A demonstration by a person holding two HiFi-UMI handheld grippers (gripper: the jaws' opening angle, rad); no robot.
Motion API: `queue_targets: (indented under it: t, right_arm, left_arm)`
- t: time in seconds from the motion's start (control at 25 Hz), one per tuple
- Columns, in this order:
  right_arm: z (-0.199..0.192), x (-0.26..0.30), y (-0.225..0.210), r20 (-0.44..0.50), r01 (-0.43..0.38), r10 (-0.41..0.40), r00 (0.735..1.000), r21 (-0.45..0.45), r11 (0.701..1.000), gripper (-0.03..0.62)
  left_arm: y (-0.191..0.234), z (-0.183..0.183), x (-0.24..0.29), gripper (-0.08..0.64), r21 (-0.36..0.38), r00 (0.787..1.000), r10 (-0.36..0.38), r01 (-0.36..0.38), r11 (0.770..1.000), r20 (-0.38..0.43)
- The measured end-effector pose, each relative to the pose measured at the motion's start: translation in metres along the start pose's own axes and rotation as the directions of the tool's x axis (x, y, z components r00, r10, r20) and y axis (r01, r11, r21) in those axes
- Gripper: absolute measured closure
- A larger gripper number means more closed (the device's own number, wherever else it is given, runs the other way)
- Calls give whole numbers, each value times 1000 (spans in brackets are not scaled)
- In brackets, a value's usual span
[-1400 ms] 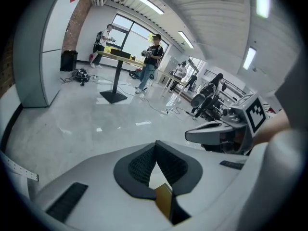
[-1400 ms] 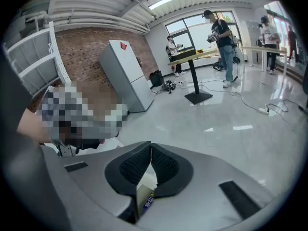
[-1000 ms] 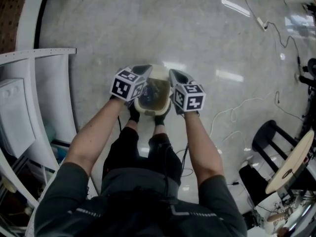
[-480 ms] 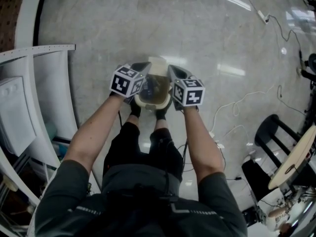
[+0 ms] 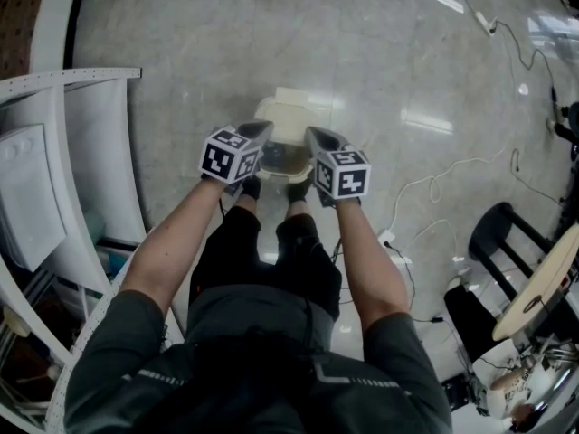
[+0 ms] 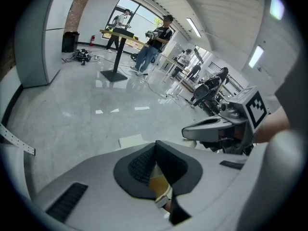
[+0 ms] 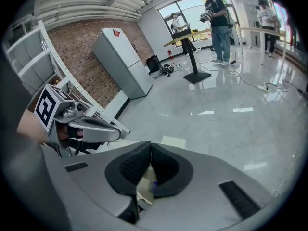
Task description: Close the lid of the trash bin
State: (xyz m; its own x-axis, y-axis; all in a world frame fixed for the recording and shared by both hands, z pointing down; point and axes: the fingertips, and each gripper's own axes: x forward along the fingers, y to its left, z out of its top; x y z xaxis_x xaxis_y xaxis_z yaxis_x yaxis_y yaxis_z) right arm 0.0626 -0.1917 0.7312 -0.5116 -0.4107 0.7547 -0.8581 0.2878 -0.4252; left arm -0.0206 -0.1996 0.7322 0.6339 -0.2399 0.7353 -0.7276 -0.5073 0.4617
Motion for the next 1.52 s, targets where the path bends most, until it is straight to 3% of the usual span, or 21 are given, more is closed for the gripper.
queue_targets:
  t: [0.48, 0.92, 1.52]
  right_arm:
    - [-79, -2, 12, -85, -16, 19, 996, 29, 999, 580]
    - [-143, 13, 8, -180, -14, 25, 983, 61, 998, 580]
    - [-194, 40, -1, -253, 15, 7, 967, 86, 996, 580]
  left_arm:
    - [-18, -78, 2, 557, -16, 996, -1, -1, 1000, -85]
    - [-22, -142, 24, 557, -18, 980, -28, 25, 1000, -196]
    - [-12, -204, 50, 557, -36, 956, -23, 13, 999, -292]
